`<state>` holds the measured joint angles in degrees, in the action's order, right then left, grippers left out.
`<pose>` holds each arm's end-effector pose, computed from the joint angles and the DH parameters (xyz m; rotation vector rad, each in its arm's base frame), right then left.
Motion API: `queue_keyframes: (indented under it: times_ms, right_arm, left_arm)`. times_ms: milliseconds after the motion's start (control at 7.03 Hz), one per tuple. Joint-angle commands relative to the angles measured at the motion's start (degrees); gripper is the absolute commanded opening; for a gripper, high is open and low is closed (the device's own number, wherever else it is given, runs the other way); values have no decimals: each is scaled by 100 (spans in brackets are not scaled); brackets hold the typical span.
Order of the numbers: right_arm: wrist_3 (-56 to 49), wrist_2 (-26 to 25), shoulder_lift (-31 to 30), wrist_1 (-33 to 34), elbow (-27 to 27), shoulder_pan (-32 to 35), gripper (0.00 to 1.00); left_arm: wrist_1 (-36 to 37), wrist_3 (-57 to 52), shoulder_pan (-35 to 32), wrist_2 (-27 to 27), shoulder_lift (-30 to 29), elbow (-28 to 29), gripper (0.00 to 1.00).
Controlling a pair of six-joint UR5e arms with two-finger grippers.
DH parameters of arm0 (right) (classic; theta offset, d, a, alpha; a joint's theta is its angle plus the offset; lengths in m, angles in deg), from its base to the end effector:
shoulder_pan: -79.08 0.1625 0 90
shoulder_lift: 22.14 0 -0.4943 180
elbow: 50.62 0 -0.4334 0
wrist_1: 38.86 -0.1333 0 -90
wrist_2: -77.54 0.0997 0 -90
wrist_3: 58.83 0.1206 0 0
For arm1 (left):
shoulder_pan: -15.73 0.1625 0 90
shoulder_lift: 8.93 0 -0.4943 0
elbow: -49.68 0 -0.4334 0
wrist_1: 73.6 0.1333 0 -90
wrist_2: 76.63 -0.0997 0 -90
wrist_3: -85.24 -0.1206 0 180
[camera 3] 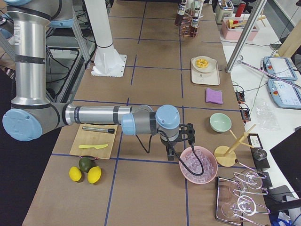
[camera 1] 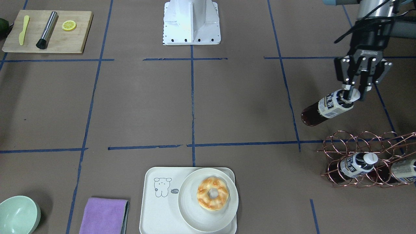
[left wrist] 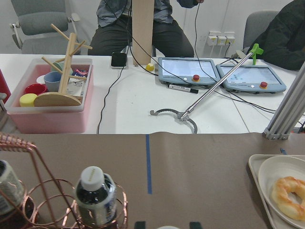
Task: Place tea on tray
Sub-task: 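Grasp a dark tea bottle with the left gripper and lift it out, then carry the bottle toward the tray and set it down on the table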
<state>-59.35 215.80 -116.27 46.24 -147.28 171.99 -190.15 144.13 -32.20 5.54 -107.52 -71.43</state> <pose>0.0690 -0.5038 0.7031 0.1470 -0.8370 -0.0154 0.2619 -0.5137 0.3313 0.8323 0.8177 -0.3387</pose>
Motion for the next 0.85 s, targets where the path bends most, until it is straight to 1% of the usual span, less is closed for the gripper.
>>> queue_keyframes:
  times_ms: [0,142,284,427,711]
  right_arm:
    - [-9,-1,0,7,15,0,100]
    - [-9,-1,0,7,15,0,100]
    - [8,16,0,7,7,0,100]
    - [9,17,0,7,-11,0,100]
    - [0,17,0,7,-2,0,100]
  left_arm:
    - [1426,578,1350,-1129,-1183,26,0]
    - [1755,719,1686,-1290,-1693,139,0]
    - [1811,947,2029,-1457,-2011,401,0]
    - [1811,1019,2294,-1763,-2545,891,0]
    - [1785,1343,2410,-1810,-3076,1544,0]
